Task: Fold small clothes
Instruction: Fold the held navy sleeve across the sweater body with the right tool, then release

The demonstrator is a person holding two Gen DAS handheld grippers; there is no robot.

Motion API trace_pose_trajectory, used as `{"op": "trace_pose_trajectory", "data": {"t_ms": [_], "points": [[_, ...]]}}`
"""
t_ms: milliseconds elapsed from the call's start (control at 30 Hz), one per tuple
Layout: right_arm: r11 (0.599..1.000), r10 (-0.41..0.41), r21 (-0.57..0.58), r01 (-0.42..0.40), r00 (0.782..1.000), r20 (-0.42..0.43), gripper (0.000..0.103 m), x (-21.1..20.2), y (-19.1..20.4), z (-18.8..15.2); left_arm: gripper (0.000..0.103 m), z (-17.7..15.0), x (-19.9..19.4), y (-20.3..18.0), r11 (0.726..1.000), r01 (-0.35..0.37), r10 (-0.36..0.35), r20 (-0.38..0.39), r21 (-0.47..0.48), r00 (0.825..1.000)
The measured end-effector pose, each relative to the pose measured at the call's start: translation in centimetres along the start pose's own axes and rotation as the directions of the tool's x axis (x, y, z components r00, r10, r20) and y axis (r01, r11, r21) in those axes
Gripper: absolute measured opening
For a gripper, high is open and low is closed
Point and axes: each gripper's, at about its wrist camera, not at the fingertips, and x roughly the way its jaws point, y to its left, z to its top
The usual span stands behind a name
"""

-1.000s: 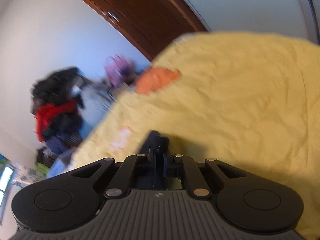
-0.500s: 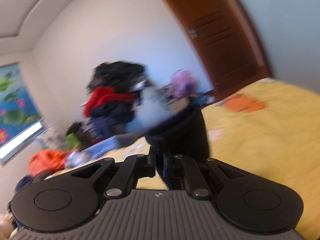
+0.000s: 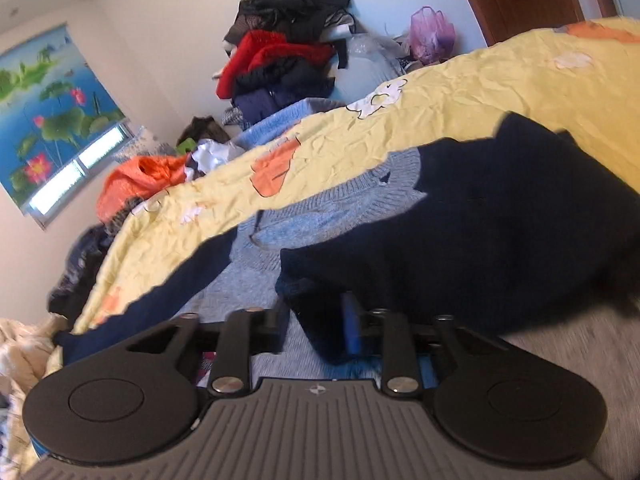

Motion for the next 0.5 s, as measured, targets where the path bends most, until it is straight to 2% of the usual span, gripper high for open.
{"op": "trace_pose_trajectory", "data": {"t_ms": [67, 133, 233, 300, 367, 433, 500], "points": [[1.000, 0.007, -0.012, -0.006, 0.999, 0.042, 0.045, -2.8, -1.0, -0.7, 0.103, 0.1, 0.0, 0.1, 1.000, 0.010, -0.010, -0.005, -0.002, 1.000], [1.000, 0.002, -0.011, -0.001, 0.998, 0.067, 0.059, -5.2, -1.9, -1.8, 0.103, 0.4, -0.1, 0.3, 1.000, 0.025, -0.025, -0.010, -0.009, 1.000], [1.000, -0.017, -0.001, 0.017, 0.998, 0.066, 0.059, -7.0, -3.8, -3.2, 0.103, 1.7, -0.1, 0.7, 0.995, 0.097, -0.097, -0.046, -0.009, 0.994], [0.999, -0.021, 0.051, 0.018, 0.998, 0.058, 0.059, -7.4, -5.0, -3.8, 0.103, 3.7, 0.0, 1.1, 0.983, 0.174, -0.178, -0.052, -0.066, 0.983], [0.994, 0.011, 0.106, -0.020, 0.997, 0.081, 0.060, -7.5, -5.7, -3.7, 0.103, 6.4, 0.4, 1.2, 0.954, 0.266, -0.273, -0.027, -0.138, 0.962], [0.990, 0.018, 0.134, -0.031, 0.995, 0.098, 0.065, -7.2, -6.0, -3.8, 0.103, 9.3, 2.1, 0.9, 0.912, 0.352, -0.365, -0.024, -0.212, 0.931], [0.988, 0.022, 0.150, -0.037, 0.995, 0.094, 0.065, -6.9, -6.2, -3.7, 0.103, 11.7, 4.8, 0.5, 0.843, 0.451, -0.483, -0.043, -0.294, 0.874]]}}
